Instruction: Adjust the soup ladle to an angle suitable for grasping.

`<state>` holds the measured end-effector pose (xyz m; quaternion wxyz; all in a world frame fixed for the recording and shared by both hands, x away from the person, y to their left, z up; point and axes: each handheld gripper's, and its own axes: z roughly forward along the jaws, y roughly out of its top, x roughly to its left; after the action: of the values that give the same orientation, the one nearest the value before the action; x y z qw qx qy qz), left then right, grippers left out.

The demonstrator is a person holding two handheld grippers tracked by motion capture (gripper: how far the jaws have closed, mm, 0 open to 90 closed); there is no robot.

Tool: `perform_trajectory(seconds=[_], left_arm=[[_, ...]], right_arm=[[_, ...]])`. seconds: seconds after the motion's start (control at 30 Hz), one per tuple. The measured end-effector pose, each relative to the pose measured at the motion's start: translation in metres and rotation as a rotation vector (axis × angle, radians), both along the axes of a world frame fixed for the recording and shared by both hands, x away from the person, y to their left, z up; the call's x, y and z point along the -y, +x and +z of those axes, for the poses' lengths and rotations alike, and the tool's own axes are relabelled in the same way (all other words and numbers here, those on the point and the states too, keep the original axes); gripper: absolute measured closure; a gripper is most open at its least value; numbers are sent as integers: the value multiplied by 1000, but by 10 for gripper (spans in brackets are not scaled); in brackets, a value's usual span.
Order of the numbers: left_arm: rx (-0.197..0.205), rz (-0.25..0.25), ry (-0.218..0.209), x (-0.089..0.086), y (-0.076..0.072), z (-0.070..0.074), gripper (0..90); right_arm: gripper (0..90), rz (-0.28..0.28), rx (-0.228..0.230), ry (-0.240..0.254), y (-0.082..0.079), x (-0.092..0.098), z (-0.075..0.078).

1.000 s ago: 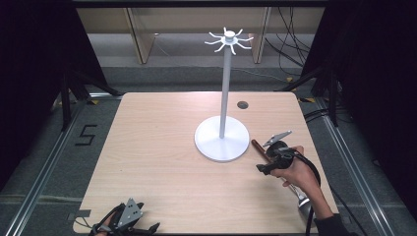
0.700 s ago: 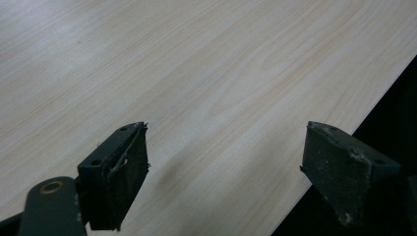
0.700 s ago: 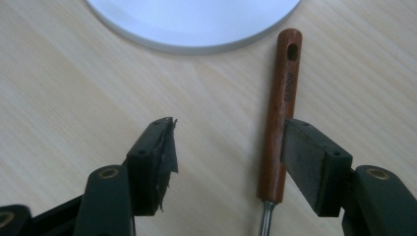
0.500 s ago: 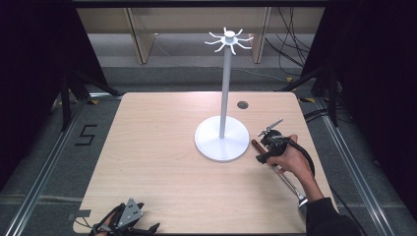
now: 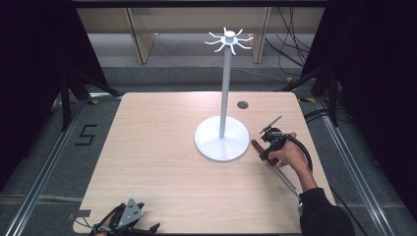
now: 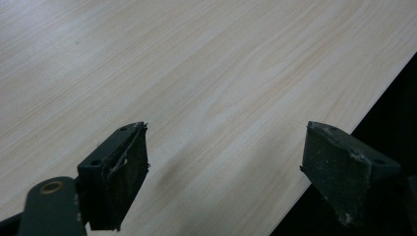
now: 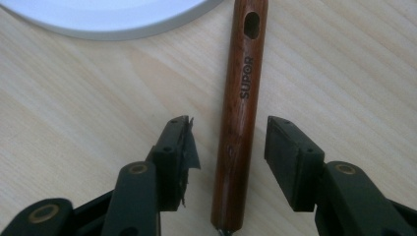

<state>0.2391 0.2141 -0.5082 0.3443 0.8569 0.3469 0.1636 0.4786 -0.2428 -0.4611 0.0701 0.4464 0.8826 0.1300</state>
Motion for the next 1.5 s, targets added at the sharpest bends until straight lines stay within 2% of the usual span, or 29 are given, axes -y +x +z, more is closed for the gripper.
perform_trajectory(seconds=[0.13,0.17,0.27,0.43,0.57,0.77,0.83,0.87,0.97,1.0,1.1,1.13,1.23,1.27,1.37,1.43,1.47,1.5], left_arm=[[-2,-2,-1,0,0,0,168],[0,0,0,0,0,0,168],[0,0,0,0,0,0,168],[-3,-2,0,0,0,0,168],[1,1,-2,0,0,0,168],[1,-9,5,0,0,0,168],[1,-8,5,0,0,0,168],[-1,-2,-2,0,0,0,168],[-1,-3,1,0,0,0,168],[-3,-4,2,-1,1,0,168],[-6,-4,0,-1,0,0,168],[-4,-2,-3,0,1,-1,168],[-2,1,-3,-1,0,0,168],[-4,-6,9,-1,1,1,168],[-3,2,-1,-1,1,0,168],[-5,4,-14,0,0,0,168],[-1,-5,7,-1,1,0,168],[6,-10,7,-1,1,0,168]], right_arm=[[576,1,-8,-15,4,-2,-4],[589,-14,-38,-26,5,-3,-4],[600,-18,-34,-29,7,-3,-6],[636,-35,-77,-40,9,0,-10],[646,-46,-73,-43,10,0,-12],[718,-26,-82,-41,10,-1,-12],[719,-21,-87,-41,10,-1,-11],[722,-38,-90,-48,11,-1,-11],[723,-23,-94,-53,12,0,-10],[728,-24,-68,-33,9,1,-7],[732,0,-44,-20,7,4,0],[735,7,-22,-6,5,5,3],[739,27,40,37,-5,11,21],[740,36,48,50,-8,13,26],[740,28,64,71,-15,16,34],[740,39,105,102,-26,21,46],[740,39,105,102,-26,21,46],[740,39,114,122,-29,23,49]])
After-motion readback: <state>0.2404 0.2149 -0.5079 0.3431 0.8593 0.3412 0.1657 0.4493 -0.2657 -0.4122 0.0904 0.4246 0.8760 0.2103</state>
